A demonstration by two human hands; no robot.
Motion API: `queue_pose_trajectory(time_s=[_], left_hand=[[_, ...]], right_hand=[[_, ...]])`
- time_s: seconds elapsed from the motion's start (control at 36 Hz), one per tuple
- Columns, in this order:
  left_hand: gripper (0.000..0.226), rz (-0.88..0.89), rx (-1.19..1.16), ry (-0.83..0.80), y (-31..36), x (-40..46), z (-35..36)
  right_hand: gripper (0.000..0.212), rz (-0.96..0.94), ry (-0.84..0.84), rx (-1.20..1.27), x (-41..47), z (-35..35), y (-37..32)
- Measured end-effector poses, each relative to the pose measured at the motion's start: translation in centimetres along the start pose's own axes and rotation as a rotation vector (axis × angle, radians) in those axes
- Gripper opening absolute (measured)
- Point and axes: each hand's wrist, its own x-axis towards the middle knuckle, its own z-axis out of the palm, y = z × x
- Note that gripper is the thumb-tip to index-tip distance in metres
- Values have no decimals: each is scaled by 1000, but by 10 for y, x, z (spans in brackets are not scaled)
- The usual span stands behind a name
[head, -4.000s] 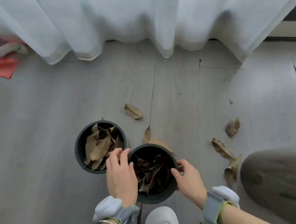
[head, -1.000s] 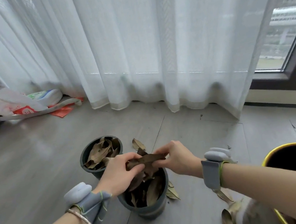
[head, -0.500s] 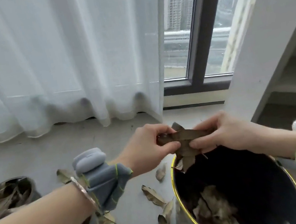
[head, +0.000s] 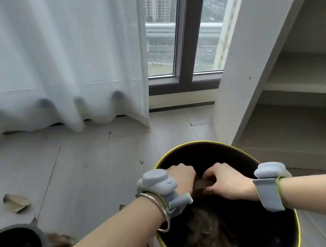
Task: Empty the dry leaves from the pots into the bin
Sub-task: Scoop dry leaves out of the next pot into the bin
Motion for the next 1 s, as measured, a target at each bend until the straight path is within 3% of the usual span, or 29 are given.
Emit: queue_pose_trajectory(time_s=[0.19,0.39,0.56,0.61,0.72,0.86,0.94,1.0], left_hand=[[23,66,150,-150,-17,2,-6],[5,-34,167,-144,-59,12,-21],[11,-132,86,-139,-114,9,-34],[29,-142,-12,-159,-125,-2,-46],[32,-49,-281,-24,-143,-38,-66],[13,-94,-805,354,-184,-97,-61],[10,-237,-877,484,-210,-134,-48],[10,-309,-811,444,-227,-156,-35]], right_hand=[[45,-6,-54,-67,22,-4,3],[41,-104,-127,-163,51,-12,-18],[34,-208,-151,-237,73,-25,-57],[31,-249,-123,-216,75,-30,-75],[22,-334,-8,-93,73,-35,-119],[14,-446,49,149,59,-25,-190],[14,-492,87,170,48,-6,-229],[16,-491,114,109,40,11,-250]])
